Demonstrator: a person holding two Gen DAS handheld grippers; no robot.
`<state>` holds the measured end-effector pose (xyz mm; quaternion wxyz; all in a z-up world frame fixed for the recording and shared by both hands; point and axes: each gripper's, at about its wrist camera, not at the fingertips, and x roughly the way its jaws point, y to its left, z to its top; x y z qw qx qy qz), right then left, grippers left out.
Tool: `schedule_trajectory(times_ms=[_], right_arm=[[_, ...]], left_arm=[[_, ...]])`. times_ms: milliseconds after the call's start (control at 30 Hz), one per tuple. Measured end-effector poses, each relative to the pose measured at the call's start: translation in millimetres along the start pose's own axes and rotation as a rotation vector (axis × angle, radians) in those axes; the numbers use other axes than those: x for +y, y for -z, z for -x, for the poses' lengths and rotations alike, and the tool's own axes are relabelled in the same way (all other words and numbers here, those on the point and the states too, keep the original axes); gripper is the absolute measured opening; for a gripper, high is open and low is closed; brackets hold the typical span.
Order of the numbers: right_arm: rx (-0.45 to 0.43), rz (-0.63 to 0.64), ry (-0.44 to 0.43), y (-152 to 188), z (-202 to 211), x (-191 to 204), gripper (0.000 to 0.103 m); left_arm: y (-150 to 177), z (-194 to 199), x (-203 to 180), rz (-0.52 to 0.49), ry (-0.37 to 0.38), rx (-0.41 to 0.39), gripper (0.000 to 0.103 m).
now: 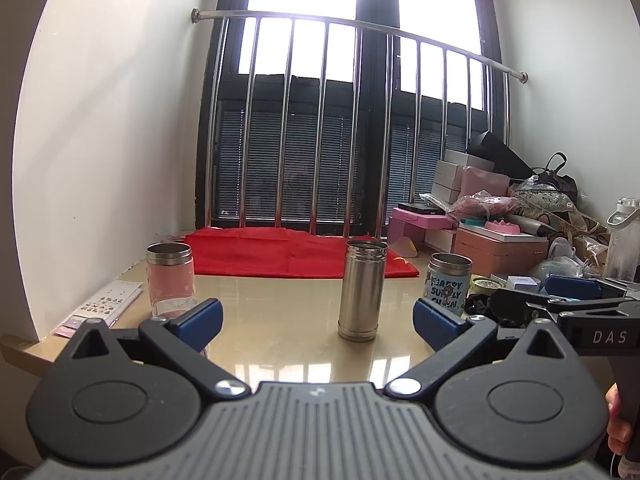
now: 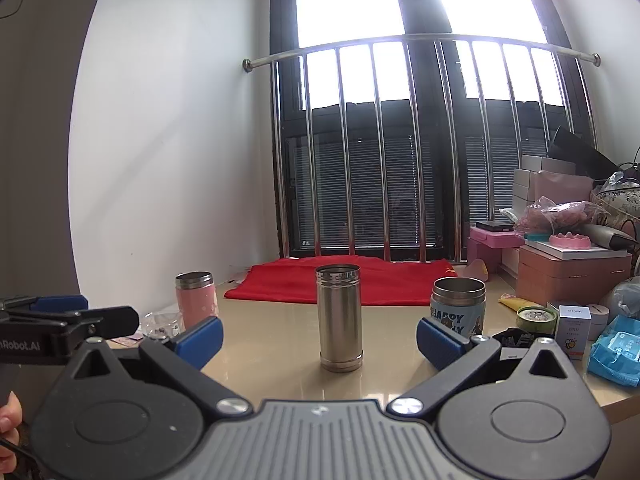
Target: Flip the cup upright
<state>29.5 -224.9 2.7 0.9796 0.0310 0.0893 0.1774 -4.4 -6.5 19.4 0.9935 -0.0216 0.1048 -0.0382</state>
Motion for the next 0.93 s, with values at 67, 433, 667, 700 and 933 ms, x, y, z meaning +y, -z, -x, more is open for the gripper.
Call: schedule_trajectory(times_ms=[67,433,667,700,933], right_arm=[[0.0,0.0,0.001,0.1,-0.2,0.2,0.103],[0.002,0.001,0.0,1.0,-0.8,0.1,0.103],[0.002,0.001,0.0,1.0,-0.6,-0.1,0.103],[0.002,0.0,-0.001,0.9,-0.6,-0.2,0.103],[0.003,0.001,0.0,0.8,-0.6,-0.1,0.103]], left_arm=[[0.5,0.4,0.6,0.001,0.0,-0.002,0.103],[1.4,1.6,0.7,0.005,-0.005,0.002,0.103],[1.3,1.5,0.2,0.005,-0.006,0.002,0.103],[1.3,1.5,0.2,0.004,-0.004,0.003,0.103],[3.0,-0.8,0.4,0.006,0.005,0.017,0.103]])
